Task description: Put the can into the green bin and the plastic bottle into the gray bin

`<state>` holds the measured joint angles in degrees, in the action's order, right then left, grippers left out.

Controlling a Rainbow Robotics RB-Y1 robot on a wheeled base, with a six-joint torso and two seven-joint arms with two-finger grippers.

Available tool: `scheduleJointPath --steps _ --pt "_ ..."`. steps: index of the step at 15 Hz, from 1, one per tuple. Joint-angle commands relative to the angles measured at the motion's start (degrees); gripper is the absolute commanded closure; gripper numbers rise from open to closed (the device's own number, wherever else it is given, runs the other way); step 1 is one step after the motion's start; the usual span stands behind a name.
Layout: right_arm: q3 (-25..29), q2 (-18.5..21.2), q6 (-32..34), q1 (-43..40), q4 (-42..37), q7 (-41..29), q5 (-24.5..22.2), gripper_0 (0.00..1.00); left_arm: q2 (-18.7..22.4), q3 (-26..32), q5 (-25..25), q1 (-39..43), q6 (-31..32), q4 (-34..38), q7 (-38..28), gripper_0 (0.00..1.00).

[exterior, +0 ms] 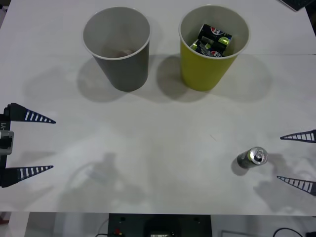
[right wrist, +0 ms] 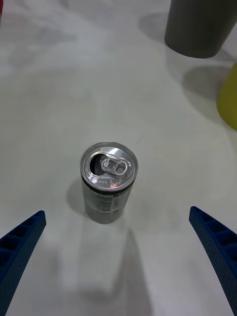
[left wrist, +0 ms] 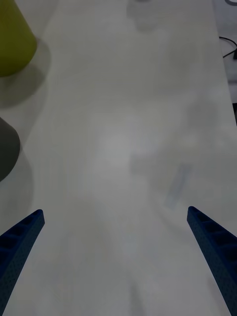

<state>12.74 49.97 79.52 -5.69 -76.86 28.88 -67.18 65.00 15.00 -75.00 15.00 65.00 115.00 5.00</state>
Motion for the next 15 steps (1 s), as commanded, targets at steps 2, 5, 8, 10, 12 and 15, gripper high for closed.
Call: scheduleJointPath --steps 2,5,8,10,12,15 --pt "-0.35 -3.03 0.11 1.12 4.09 3.20 -0.06 0.00 0.00 0.00 0.00 0.00 0.00 0.00 0.00 0.00" --pt "-0.61 -4.97 0.73 3.23 9.10 8.13 0.03 0.00 0.00 0.00 0.00 0.00 0.00 0.00 0.00 0.00" --pt "-0.61 -7.34 2.49 5.95 15.16 12.61 0.03 0.00 0.00 0.00 0.00 0.00 0.00 0.00 0.00 0.00" --pt "-0.61 -8.83 3.28 7.62 18.94 14.89 0.03 0.00 0.00 0.00 0.00 0.00 0.00 0.00 0.00 0.00" --pt "-0.61 -10.24 3.98 8.68 21.67 15.42 0.03 0.00 0.00 0.00 0.00 0.00 0.00 0.00 0.00 0.00" --pt "-0.61 -12.17 4.77 10.26 25.62 15.77 0.47 0.00 0.00 0.00 0.00 0.00 0.00 0.00 0.00 0.00"
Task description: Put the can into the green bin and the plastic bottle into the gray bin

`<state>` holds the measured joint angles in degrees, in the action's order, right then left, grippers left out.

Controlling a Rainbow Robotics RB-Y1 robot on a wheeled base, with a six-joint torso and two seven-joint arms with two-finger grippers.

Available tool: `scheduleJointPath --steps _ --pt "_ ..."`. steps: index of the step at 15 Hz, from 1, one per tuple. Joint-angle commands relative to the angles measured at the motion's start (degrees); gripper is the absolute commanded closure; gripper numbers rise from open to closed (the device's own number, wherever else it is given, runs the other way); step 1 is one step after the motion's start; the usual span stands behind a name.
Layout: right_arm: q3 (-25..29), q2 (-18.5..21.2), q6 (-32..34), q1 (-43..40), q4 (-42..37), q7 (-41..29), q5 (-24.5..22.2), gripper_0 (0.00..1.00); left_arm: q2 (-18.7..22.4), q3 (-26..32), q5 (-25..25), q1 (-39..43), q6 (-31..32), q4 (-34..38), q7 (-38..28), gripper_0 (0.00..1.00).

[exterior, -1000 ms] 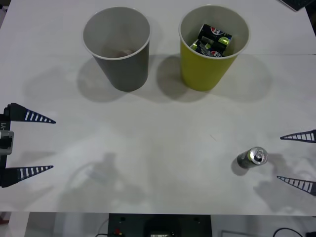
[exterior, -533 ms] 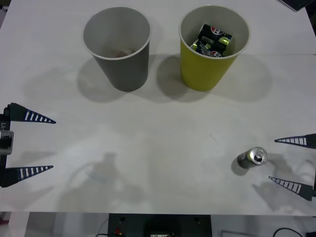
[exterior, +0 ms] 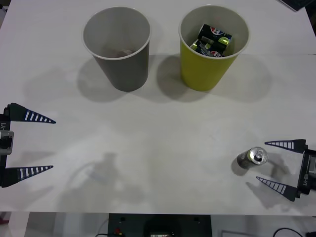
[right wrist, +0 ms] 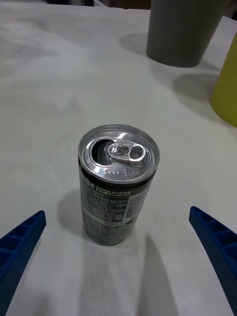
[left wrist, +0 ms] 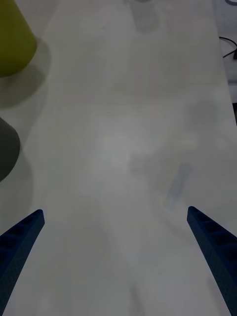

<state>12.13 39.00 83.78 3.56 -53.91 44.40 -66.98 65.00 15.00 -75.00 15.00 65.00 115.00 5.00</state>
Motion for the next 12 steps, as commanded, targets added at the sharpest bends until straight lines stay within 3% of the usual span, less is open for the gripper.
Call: scheduleJointPath --steps 1,12 --pt "0.00 -1.56 0.77 1.53 3.99 0.33 0.44 0.00 0.00 0.00 0.00 0.00 0.00 0.00 0.00 0.00" --pt "0.27 -7.89 -1.87 2.50 6.98 -0.37 3.26 0.00 0.00 0.00 0.00 0.00 0.00 0.00 0.00 0.00"
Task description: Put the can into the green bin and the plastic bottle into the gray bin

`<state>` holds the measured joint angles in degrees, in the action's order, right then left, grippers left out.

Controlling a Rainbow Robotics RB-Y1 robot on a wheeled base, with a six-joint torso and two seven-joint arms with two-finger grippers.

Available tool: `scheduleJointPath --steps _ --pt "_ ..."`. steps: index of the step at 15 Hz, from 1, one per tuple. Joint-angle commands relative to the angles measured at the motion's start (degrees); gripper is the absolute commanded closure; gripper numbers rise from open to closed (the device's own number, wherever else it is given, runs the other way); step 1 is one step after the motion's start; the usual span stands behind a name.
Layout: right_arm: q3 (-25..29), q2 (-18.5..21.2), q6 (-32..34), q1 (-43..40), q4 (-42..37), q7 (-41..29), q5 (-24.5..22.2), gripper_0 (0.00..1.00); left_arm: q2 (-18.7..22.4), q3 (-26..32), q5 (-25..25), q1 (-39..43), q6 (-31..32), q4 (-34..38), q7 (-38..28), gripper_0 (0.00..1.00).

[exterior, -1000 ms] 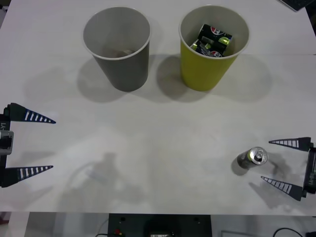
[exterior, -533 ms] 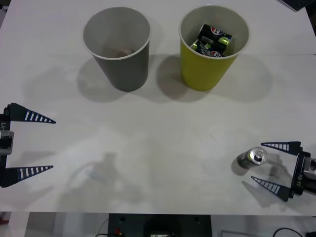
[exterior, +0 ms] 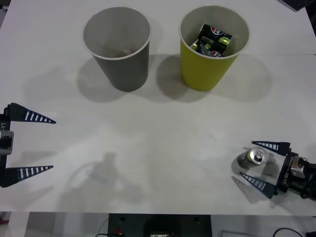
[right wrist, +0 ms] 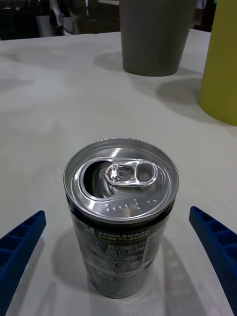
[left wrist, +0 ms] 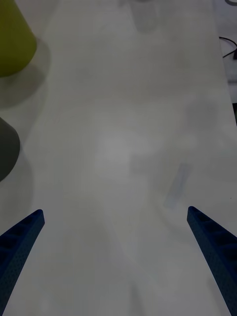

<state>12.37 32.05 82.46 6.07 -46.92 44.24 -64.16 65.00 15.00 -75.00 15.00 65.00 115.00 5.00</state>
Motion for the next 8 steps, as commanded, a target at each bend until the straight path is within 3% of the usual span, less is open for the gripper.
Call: scheduleJointPath --steps 1,8 --pt "0.03 -1.20 -0.72 0.00 -0.01 -0.29 0.61 0.00 0.00 0.00 0.00 0.00 0.00 0.00 0.00 0.00" --pt "0.11 -2.61 -0.63 -0.09 -0.01 -0.55 1.40 0.00 0.00 0.00 0.00 0.00 0.00 0.00 0.00 0.00"
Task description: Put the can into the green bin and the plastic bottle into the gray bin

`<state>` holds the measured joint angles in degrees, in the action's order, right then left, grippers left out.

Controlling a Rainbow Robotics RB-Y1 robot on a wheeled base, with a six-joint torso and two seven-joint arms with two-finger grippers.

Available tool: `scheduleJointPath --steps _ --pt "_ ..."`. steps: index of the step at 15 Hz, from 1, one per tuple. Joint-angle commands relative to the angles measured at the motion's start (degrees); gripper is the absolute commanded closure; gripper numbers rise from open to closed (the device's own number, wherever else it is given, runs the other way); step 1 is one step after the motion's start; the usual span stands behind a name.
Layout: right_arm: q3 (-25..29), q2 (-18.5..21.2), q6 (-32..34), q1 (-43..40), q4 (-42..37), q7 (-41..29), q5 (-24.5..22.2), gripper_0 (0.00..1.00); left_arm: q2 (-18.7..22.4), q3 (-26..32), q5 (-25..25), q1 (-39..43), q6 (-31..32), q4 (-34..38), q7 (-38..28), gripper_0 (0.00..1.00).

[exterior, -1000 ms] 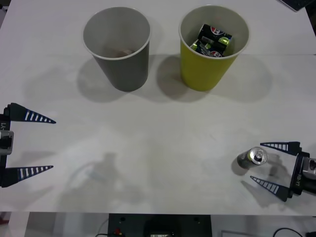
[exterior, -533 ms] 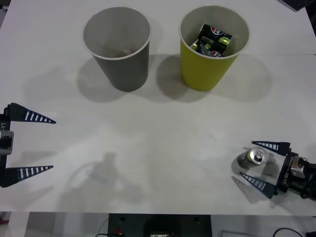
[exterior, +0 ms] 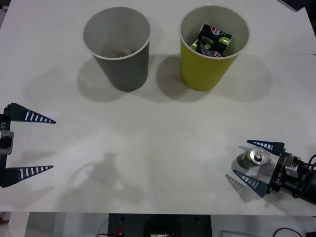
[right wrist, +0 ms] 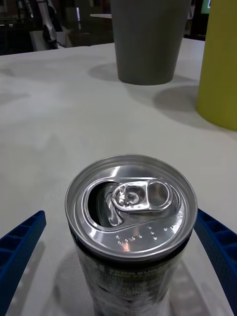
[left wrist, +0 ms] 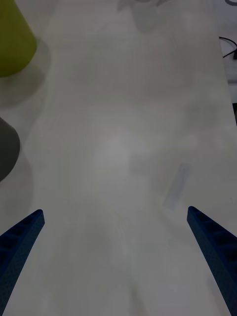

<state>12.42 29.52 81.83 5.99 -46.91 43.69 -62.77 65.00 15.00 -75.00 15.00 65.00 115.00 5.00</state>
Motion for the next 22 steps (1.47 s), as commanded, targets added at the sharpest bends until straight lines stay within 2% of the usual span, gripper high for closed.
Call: scheduleJointPath --steps 1,2,3,15,17,20,22 --pt "0.06 -0.08 0.00 -0.02 -0.02 0.08 0.02 0.41 0.00 0.00 0.00 0.00 0.00 0.00 0.00 0.00" --pt "0.06 -0.08 -0.09 -0.10 0.06 -0.01 0.02 0.84 0.00 0.00 0.00 0.00 0.00 0.00 0.00 0.00" --pt "-0.03 -0.08 -0.09 -0.10 -0.02 -0.01 0.02 1.00 0.00 0.00 0.00 0.00 0.00 0.00 0.00 0.00" --pt "-0.03 0.54 0.00 -0.10 -1.08 -0.80 0.02 1.00 0.00 0.00 0.00 0.00 0.00 0.00 0.00 0.00" --pt "0.06 1.06 -0.09 -0.19 -3.36 -1.59 -1.91 1.00 0.00 0.00 0.00 0.00 0.00 0.00 0.00 0.00" --pt "2.96 1.41 -1.32 -4.15 -15.67 -10.21 -8.33 1.00 0.00 0.00 0.00 0.00 0.00 0.00 0.00 0.00" --pt "4.89 1.41 -3.25 -8.63 -27.53 -18.56 -13.25 1.00 0.00 0.00 0.00 0.00 0.00 0.00 0.00 0.00"
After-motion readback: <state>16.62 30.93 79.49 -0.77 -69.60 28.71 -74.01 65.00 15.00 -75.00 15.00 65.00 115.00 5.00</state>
